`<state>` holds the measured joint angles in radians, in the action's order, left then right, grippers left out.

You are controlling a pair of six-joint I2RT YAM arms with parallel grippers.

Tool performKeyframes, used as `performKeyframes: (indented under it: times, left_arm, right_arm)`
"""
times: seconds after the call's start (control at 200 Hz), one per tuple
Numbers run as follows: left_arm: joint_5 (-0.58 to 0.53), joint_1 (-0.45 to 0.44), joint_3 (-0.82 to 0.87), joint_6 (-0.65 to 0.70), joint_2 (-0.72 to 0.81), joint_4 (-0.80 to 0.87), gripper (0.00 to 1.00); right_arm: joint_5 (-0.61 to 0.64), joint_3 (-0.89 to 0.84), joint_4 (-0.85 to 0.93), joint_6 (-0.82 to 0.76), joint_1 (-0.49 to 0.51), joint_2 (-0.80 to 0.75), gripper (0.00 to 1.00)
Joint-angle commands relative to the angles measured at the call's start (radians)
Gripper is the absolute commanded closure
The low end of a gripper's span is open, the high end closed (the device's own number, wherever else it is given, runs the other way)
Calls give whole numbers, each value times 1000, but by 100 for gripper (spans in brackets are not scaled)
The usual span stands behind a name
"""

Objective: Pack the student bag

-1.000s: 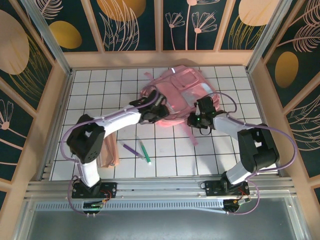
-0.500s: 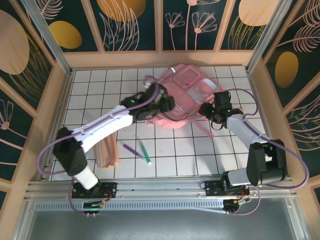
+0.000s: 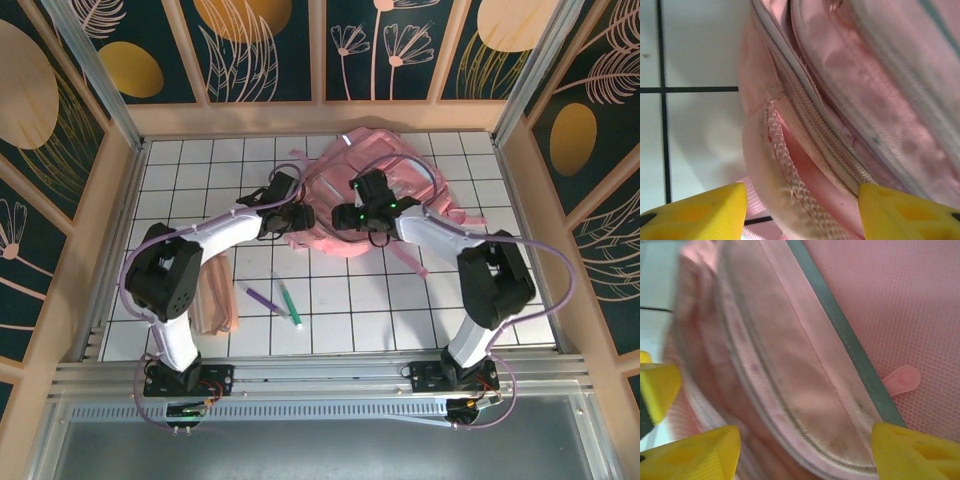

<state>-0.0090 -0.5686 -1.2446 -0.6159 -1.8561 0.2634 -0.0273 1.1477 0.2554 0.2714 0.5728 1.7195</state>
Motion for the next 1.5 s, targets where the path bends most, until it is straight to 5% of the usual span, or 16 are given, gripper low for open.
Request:
performKeyframes:
  times: [0.0, 0.13, 0.425, 0.621, 0.776, 0.936, 1.091, 1.201, 1.276, 1.351, 1.496]
  left_arm:
    - [13, 0, -27, 50, -11, -77, 41]
    - [20, 0, 57, -2, 15, -142, 50]
    - [149, -64, 196, -43, 28, -237, 97]
    - [154, -212, 219, -66, 31, -277, 99]
    - [197, -286, 243, -134, 48, -372, 94]
    - [194, -300, 242, -77, 133, -358, 71]
    - [127, -298, 232, 312, 323, -270, 56]
    - [24, -298, 340, 630, 501, -353, 48]
    - [-71, -297, 447, 817, 601, -508, 23]
    - [-125, -273, 463, 913, 615, -596, 22]
    - [-70, -243, 257, 1134, 462, -331, 23]
  right_arm:
    - [191, 47, 6, -112, 29, 58, 29]
    - [283, 75, 17, -135, 32, 96, 32]
    - [592, 49, -53, -146, 60, 53, 43]
    - [566, -12, -137, -159, 61, -49, 95]
    - [491, -67, -180, -152, 48, -149, 100]
    - [238, -127, -218, -240, 15, -273, 100]
    - [82, -112, -155, -334, -19, -323, 100]
    - [-97, -96, -121, -404, -92, -355, 100]
    - [-155, -113, -133, -474, -105, -385, 100]
    - [-175, -139, -143, -551, -105, -409, 100]
    - [-175, -167, -137, -622, -107, -435, 100]
